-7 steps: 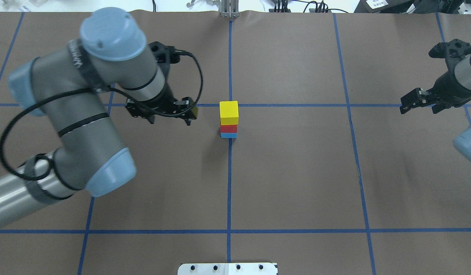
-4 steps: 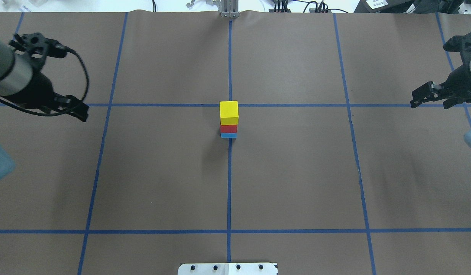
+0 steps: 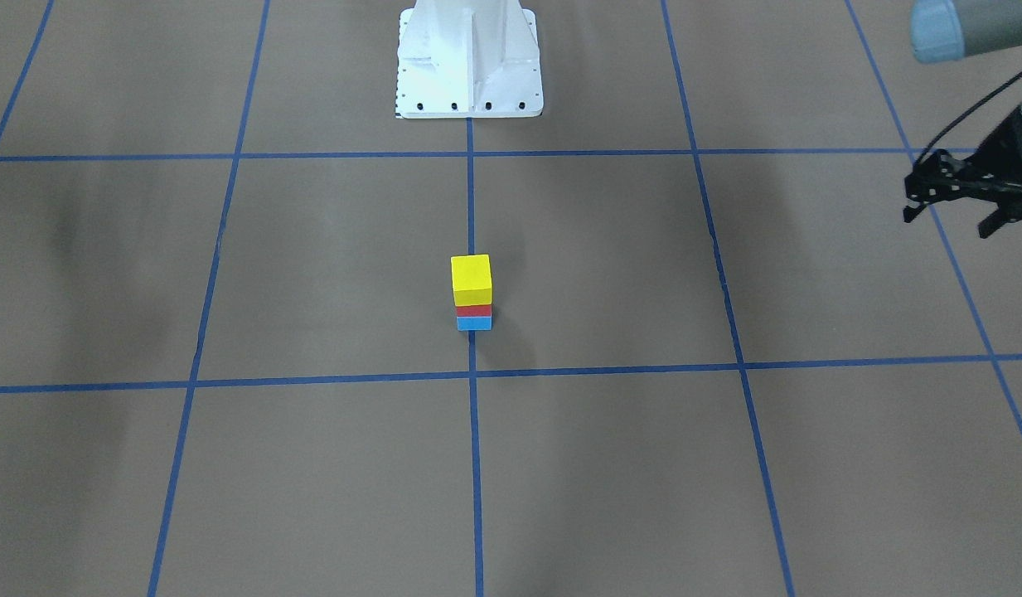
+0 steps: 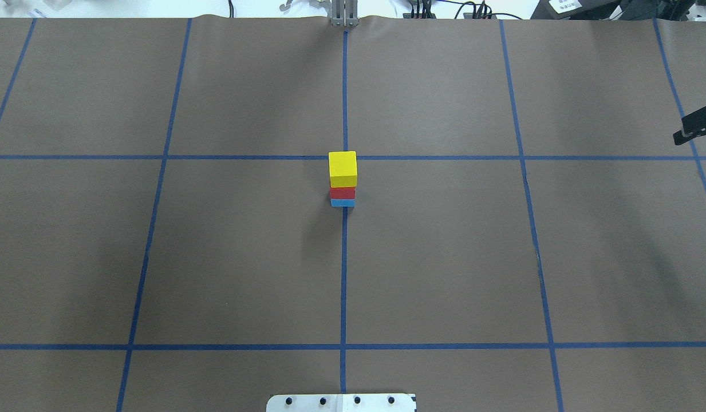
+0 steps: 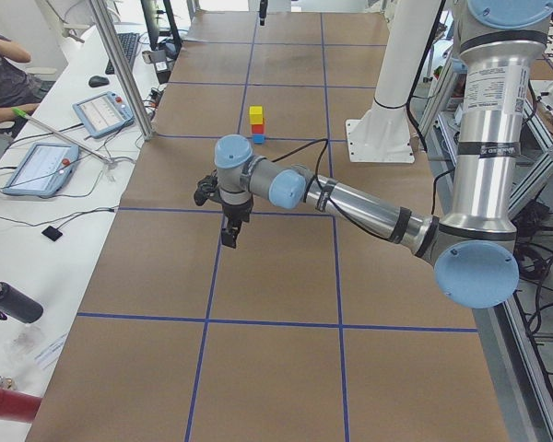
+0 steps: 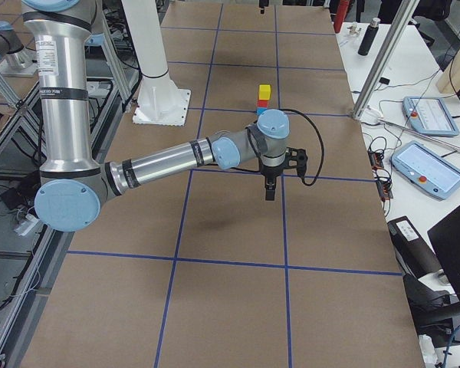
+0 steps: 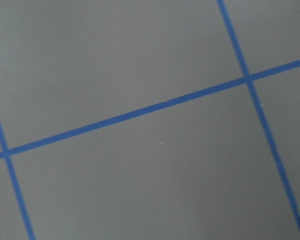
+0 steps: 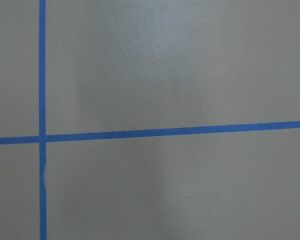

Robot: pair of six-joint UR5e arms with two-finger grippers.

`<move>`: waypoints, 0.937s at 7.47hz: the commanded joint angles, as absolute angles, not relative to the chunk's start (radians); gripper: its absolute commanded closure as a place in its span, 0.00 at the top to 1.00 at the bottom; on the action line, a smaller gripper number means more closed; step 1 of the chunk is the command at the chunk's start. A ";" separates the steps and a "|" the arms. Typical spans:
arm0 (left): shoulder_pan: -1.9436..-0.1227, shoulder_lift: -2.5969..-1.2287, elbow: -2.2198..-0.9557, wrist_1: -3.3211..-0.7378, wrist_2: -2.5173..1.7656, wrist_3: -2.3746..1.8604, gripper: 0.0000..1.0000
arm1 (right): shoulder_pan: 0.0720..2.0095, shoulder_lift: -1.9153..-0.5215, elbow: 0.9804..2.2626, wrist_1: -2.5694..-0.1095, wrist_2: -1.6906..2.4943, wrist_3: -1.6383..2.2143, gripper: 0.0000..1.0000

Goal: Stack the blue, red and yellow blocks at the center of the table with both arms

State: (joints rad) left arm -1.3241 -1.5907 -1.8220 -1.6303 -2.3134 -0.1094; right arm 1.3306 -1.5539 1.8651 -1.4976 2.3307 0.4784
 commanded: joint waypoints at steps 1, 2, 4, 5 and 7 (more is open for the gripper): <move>-1.420 -1.586 -1.724 -1.663 -2.390 -0.029 0.99 | 1.387 -1.569 1.870 -1.551 2.353 0.379 1.00; -1.430 -1.583 -1.724 -1.663 -2.390 -0.023 0.99 | 1.387 -1.568 1.870 -1.551 2.349 0.379 1.00; -1.431 -1.585 -1.736 -1.652 -2.391 -0.032 0.99 | 1.385 -1.569 1.865 -1.551 2.338 0.379 1.00; -1.431 -1.585 -1.733 -1.649 -2.404 -0.037 0.99 | 1.385 -1.577 1.865 -1.549 2.338 0.377 1.00; -1.431 -1.585 -1.733 -1.649 -2.404 -0.038 0.99 | 1.385 -1.578 1.864 -1.549 2.338 0.374 1.00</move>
